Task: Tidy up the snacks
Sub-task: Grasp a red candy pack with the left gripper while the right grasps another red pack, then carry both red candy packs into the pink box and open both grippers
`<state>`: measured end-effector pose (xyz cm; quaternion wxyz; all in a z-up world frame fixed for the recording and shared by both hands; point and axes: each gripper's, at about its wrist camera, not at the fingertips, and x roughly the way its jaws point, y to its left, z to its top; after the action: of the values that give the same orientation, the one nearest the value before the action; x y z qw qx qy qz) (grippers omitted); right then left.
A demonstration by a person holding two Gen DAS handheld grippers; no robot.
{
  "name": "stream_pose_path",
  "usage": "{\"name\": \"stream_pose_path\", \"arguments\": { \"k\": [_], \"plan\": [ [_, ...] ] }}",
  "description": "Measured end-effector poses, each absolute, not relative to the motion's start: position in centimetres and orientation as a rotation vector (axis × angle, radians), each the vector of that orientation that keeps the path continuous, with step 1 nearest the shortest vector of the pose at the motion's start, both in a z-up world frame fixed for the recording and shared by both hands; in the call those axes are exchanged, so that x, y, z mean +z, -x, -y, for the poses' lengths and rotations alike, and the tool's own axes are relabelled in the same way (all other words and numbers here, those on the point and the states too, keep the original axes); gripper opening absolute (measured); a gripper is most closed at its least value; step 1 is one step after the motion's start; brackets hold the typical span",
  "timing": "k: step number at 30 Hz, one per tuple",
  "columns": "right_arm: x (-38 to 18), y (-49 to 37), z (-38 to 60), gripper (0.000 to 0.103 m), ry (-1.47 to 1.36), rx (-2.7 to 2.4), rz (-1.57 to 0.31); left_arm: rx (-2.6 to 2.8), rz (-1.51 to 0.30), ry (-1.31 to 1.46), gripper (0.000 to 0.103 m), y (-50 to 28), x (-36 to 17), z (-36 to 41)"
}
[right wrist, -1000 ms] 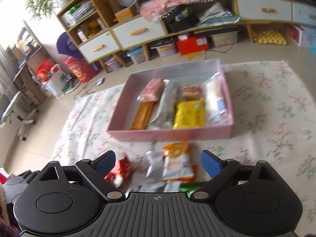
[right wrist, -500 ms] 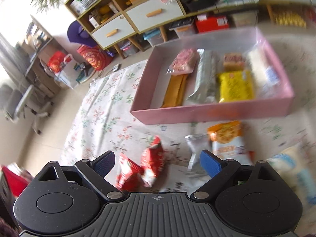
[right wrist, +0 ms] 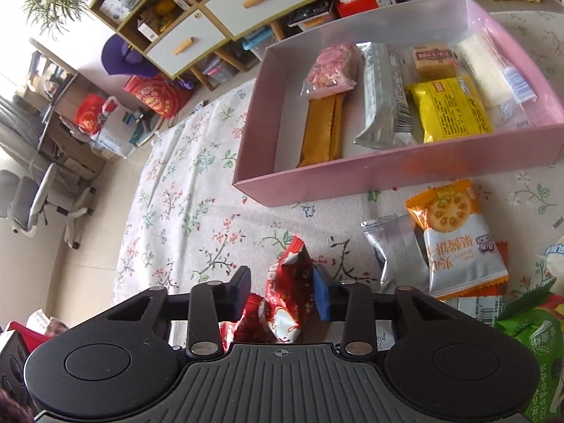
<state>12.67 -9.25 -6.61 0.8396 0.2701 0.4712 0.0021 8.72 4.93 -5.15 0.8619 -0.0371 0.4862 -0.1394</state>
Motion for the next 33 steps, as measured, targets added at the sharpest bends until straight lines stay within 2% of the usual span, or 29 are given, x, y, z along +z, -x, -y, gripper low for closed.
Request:
{"name": "stream_pose_path", "arguments": {
  "k": [2,6,12,25,33],
  "plan": [
    [-6.7,-12.5,9.4,0.025,-0.58,0.003,-0.998,-0.29,-1.016,0.075,0.027,-8.7,-5.1,-4.8],
    [-6.6,-12.4,9.3,0.022,-0.576,0.012,-1.001,-0.283,-1.017,0.069,0.023,-8.7,-4.8,-4.8],
    [-6.7,-12.2,8.8,0.027,-0.562,0.034,-1.006,-0.297,-1.028,0.086,0.022,-8.7,-4.8,-4.9],
    [-6.4,-12.4,7.4,0.027,-0.499,0.025,-0.99,-0.318,-1.047,0.115,0.022,-8.7,-4.5,-5.0],
    [-5.3,-12.2,5.5,0.022,-0.389,0.009,-0.96,-0.317,-1.037,0.12,0.022,-8.4,-3.7,-5.2]
  ]
}}
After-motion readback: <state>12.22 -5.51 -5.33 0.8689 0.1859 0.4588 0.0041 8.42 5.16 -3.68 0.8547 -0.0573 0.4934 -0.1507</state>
